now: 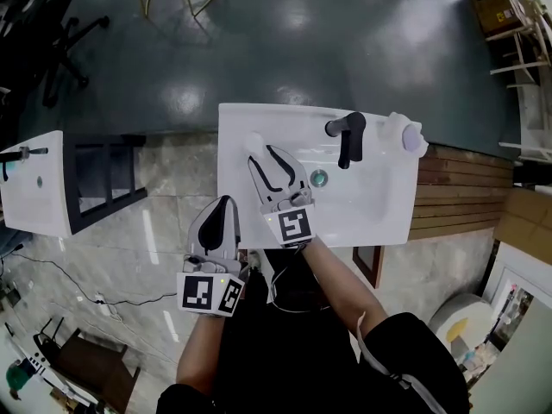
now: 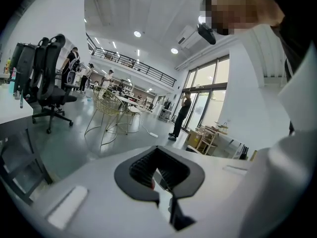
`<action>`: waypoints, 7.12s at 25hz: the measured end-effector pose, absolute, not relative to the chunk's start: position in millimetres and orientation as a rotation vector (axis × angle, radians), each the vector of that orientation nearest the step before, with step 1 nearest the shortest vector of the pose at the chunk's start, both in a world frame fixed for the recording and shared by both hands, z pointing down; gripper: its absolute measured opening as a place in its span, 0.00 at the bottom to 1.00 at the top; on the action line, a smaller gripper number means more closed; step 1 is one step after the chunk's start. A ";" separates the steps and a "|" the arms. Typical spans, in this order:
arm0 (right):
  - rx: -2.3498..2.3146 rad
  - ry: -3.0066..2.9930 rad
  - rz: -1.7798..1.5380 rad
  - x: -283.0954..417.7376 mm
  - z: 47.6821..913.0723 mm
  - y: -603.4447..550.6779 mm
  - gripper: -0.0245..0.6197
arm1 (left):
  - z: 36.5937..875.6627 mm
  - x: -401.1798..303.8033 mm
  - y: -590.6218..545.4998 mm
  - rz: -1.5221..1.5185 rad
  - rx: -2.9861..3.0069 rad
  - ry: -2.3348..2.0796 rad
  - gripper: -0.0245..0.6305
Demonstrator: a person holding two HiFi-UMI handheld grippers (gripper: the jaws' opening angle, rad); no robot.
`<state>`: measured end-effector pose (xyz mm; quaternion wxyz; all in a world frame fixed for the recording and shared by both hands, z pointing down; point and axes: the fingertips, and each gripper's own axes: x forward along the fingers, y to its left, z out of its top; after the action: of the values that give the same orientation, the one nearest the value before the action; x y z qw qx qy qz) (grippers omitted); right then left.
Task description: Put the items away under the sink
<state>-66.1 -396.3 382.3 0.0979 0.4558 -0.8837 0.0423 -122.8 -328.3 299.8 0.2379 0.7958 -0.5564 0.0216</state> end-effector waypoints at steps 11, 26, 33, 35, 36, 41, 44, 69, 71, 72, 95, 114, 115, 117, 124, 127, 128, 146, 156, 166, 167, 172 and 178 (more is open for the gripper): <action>1.307 -2.683 0.038 -77.5 381.2 -414.4 0.28 | 317.7 -131.4 -337.6 0.082 2.122 -1.536 0.05; 1.266 -2.692 -0.034 -81.2 377.4 -420.5 0.28 | 323.9 -134.6 -337.4 0.095 2.093 -1.543 0.05; 1.232 -2.707 0.010 -85.8 381.1 -420.8 0.25 | 321.7 -134.0 -335.9 0.095 2.089 -1.556 0.05; 1.240 -2.707 0.000 -86.3 379.9 -421.0 0.25 | 320.6 -134.7 -335.1 0.096 2.088 -1.562 0.05; 1.248 -2.708 -0.006 -86.5 379.0 -421.0 0.24 | 320.5 -135.6 -334.7 0.096 2.086 -1.564 0.05; 1.285 -2.751 0.032 -84.6 377.7 -418.4 0.21 | 322.2 -139.2 -331.7 0.101 2.079 -1.570 0.05; 1.284 -2.767 0.030 -82.8 376.6 -417.5 0.21 | 321.2 -140.8 -329.4 0.100 2.078 -1.573 0.05; 1.300 -2.785 -0.037 -76.2 347.2 -378.6 0.20 | 307.1 -144.8 -301.4 0.078 2.111 -1.571 0.05; 1.310 -2.780 -0.027 -75.0 344.0 -371.7 0.20 | 303.8 -144.2 -296.0 0.072 2.125 -1.565 0.05; 1.319 -2.781 -0.021 -74.1 341.7 -367.9 0.20 | 302.2 -144.1 -292.7 0.070 2.132 -1.562 0.05; 1.553 -2.723 -0.089 -48.8 269.5 -218.5 0.20 | 252.1 -154.3 -151.6 0.031 2.297 -1.482 0.05; 1.892 -2.543 -0.126 38.0 219.8 -41.6 0.20 | 225.2 -99.3 -16.9 0.010 2.477 -1.244 0.05; 1.903 -2.537 -0.130 44.1 218.8 -34.5 0.20 | 225.6 -93.3 -12.9 0.012 2.483 -1.232 0.05; 1.924 -2.526 -0.132 57.3 218.1 -20.6 0.20 | 228.0 -79.8 -4.8 0.018 2.492 -1.211 0.05; 1.931 -2.514 -0.144 98.8 214.7 21.5 0.20 | 232.8 -31.5 21.7 0.032 2.493 -1.175 0.05; 1.907 -2.533 -0.137 114.9 218.0 35.6 0.20 | 237.9 -12.5 30.6 0.043 2.483 -1.201 0.05; 1.893 -2.539 -0.144 118.6 219.9 39.8 0.20 | 240.9 -7.6 33.9 0.044 2.478 -1.210 0.05; 1.835 -2.572 -0.159 152.2 327.8 71.1 0.20 | 343.4 38.7 55.8 0.040 2.479 -1.241 0.05; 1.871 -2.545 -0.115 139.7 418.9 53.5 0.20 | 426.7 29.2 32.1 0.042 2.488 -1.226 0.04; 1.880 -2.557 -0.105 130.8 520.1 30.5 0.20 | 527.0 30.8 11.6 0.033 2.492 -1.213 0.04; 1.880 -2.562 -0.098 130.1 530.8 28.8 0.20 | 538.1 30.7 10.5 0.037 2.490 -1.211 0.04; 1.891 -2.576 -0.094 130.6 582.2 16.4 0.20 | 590.1 30.0 -1.7 0.025 2.506 -1.213 0.04; 1.917 -2.566 -0.130 126.3 640.1 7.3 0.20 | 633.8 16.8 -8.1 -0.045 2.541 -1.239 0.04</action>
<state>126.3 7.3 640.1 -0.0321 0.5978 -0.8000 -0.0406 16.8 -8.1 633.8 0.1566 0.8876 -0.4328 -0.0159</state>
